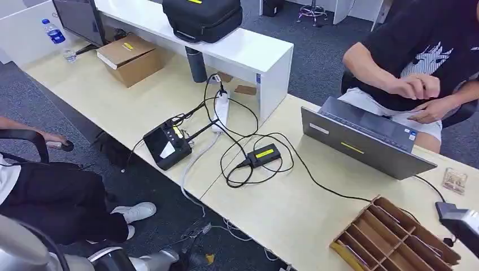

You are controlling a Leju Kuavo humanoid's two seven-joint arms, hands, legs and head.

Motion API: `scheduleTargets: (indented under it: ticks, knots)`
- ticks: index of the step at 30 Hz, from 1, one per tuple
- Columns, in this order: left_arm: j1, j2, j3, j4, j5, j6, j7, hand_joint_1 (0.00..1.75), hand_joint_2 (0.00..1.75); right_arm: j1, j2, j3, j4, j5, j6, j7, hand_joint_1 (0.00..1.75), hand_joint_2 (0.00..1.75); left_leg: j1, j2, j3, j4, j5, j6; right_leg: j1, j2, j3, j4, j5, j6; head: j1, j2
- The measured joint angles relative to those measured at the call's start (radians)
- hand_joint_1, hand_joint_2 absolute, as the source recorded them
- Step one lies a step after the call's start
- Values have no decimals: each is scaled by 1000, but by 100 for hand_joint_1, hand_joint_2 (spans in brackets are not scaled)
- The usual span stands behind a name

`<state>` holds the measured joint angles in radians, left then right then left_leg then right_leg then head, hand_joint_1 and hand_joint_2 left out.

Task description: Pass the card to the sensor for recognition and then transmit it.

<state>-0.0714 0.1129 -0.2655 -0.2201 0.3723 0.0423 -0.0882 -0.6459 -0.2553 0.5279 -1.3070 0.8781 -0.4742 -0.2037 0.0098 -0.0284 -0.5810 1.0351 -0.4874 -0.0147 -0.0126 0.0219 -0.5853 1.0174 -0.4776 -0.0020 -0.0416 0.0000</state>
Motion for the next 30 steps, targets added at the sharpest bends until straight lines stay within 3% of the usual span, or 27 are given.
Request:
scheduleTargets:
  ticks: [5,11,20,30]
  knots:
    - [49,-6,42,2,19,5,-64,0,175,165,-93,-80,-129,-42,0,3,175,175,0,0,-1,0,-1,1,0,-1,0,-1,-1,1,0,0]
    - [81,-30,79,15,35,26,-91,0,175,376,-151,-229,-238,-107,32,5,175,175,0,0,-1,0,-2,2,0,-1,0,-1,-2,2,0,0]
    - [93,-64,117,40,57,55,-101,0,175,671,-164,-414,-391,-178,117,-10,175,175,0,0,-1,0,-4,3,0,-1,0,-1,-3,2,0,0]
    - [80,-82,121,91,39,60,-93,0,175,846,-160,-463,-464,-141,213,11,175,175,0,0,-1,-1,-4,3,0,-1,0,-1,-3,2,0,0]
